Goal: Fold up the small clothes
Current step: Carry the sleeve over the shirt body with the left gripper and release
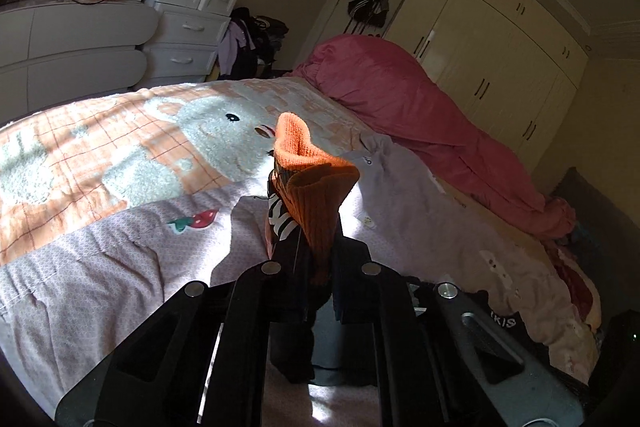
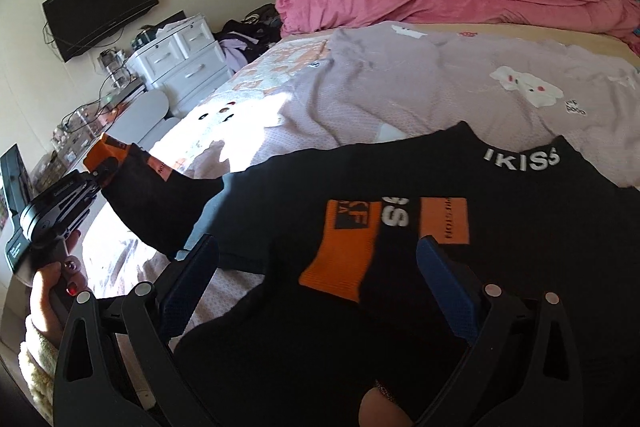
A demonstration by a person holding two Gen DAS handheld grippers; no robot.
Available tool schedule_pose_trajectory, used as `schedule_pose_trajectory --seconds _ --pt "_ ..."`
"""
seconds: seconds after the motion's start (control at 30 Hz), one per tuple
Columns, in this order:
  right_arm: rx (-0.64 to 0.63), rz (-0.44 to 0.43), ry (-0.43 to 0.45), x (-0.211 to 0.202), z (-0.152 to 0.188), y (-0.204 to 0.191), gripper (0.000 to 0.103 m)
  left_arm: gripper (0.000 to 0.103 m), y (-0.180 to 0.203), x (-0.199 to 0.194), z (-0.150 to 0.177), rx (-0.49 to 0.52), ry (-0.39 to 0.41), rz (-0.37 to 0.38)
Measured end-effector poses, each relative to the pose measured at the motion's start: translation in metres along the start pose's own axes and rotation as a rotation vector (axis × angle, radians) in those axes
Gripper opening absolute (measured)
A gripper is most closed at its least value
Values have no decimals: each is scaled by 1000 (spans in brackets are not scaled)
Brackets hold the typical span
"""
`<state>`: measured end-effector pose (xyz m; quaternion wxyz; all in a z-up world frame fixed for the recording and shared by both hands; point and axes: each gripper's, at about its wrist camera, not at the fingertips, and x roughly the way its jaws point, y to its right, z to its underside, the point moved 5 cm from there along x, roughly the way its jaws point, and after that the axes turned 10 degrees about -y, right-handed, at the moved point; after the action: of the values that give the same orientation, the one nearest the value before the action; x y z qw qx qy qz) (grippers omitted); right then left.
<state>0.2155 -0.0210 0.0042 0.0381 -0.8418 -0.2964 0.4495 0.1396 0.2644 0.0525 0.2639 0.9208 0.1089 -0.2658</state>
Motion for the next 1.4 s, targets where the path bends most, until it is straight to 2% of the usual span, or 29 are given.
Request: schedule_pose_trajectory --seconds 0.23,0.53,0.8,0.93,1.17,1.3,1.4 --pt "36 74 18 -23 15 33 98 3 48 -7 18 126 11 105" --pt "87 135 40 -45 22 67 98 3 86 18 50 201 -83 243" --pt "143 178 70 -64 25 98 98 3 132 33 89 334 -169 291" --pt "173 190 87 -73 28 112 98 3 140 46 107 357 -241 322" --pt "220 208 95 -80 34 133 98 3 155 59 131 428 -324 331" --pt "250 202 98 -79 36 141 98 8 158 68 144 434 -399 356" --pt "262 184 90 -75 35 141 98 13 160 70 148 448 -423 364"
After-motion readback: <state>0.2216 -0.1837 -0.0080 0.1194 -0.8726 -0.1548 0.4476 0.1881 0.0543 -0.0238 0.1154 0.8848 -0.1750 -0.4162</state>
